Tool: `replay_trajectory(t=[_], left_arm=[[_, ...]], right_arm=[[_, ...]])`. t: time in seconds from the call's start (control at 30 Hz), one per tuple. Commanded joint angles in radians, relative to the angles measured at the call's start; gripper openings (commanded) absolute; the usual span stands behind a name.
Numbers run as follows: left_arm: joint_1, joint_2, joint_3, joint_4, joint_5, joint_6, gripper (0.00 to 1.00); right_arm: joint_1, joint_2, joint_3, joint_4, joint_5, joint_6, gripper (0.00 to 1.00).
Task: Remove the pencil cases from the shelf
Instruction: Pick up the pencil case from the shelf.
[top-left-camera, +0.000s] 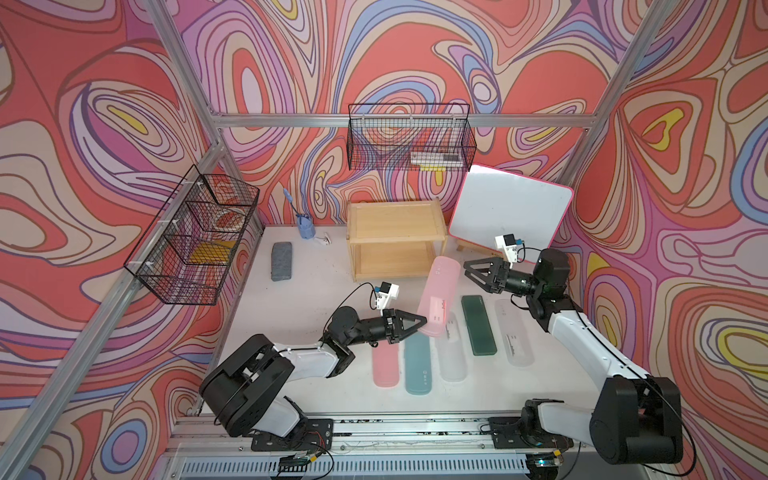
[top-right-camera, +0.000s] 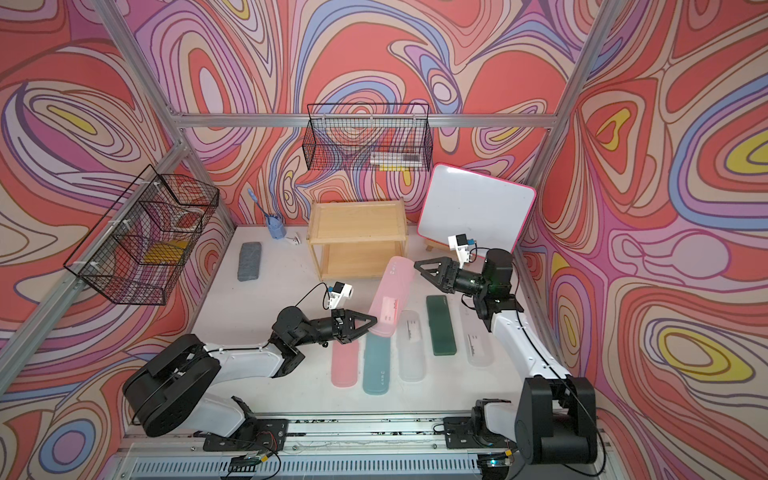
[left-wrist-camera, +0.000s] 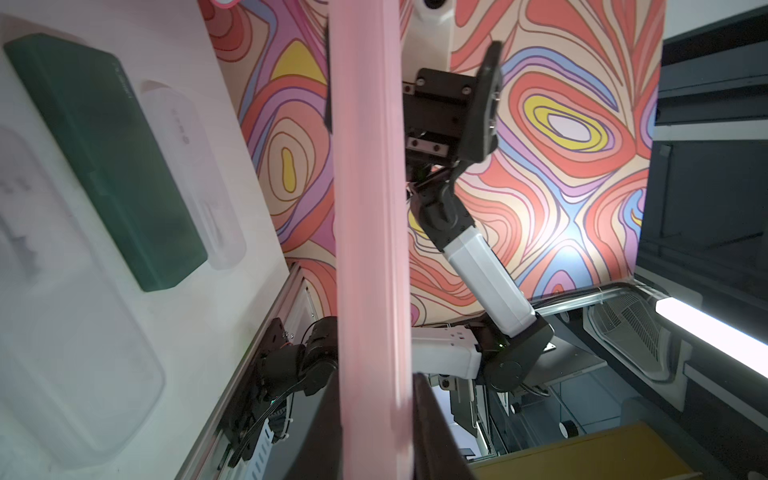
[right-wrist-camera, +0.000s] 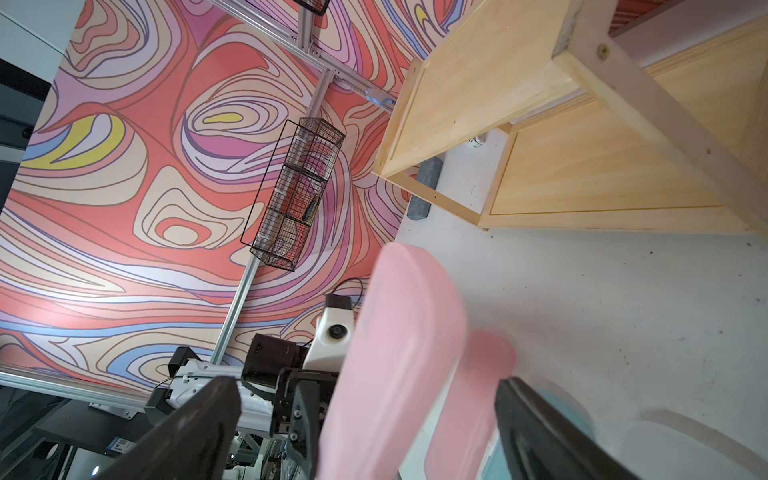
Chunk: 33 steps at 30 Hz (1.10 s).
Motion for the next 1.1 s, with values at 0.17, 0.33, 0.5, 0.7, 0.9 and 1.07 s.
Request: replay_trajectory(t=[0.17, 0.33, 0.5, 0.7, 0.9, 1.07], left_arm=[[0.000, 0.004, 0.024, 0.075, 0.043, 0.017, 0.00], [0.000, 0.014, 0.029, 0.075, 0.039, 0.022, 0.00], [0.000, 0.011, 0.030, 0.074, 0.042, 0.023, 0.00], [0.000, 0.020, 0.012, 0.071, 0.043, 0.024, 0.00], [0.006, 0.007, -0.024, -0.167, -0.034, 0.206, 0.72], [0.010, -0.210, 0.079, -0.935, -0.324, 0.649, 0.99]], right_arm=[[0.060, 0.017, 0.017, -0.039, 0.028, -0.051, 0.98], [0.100, 0.049, 0.070, -0.066, 0.048, -0.068, 0.95], [0.138, 0.122, 0.080, -0.012, 0.061, -0.042, 0.78], [0.166, 0.164, 0.092, 0.047, 0.071, -0.010, 0.42], [0.170, 0.136, 0.127, -0.063, 0.109, -0.064, 0.27], [0.171, 0.092, 0.218, -0.400, 0.258, -0.257, 0.27]])
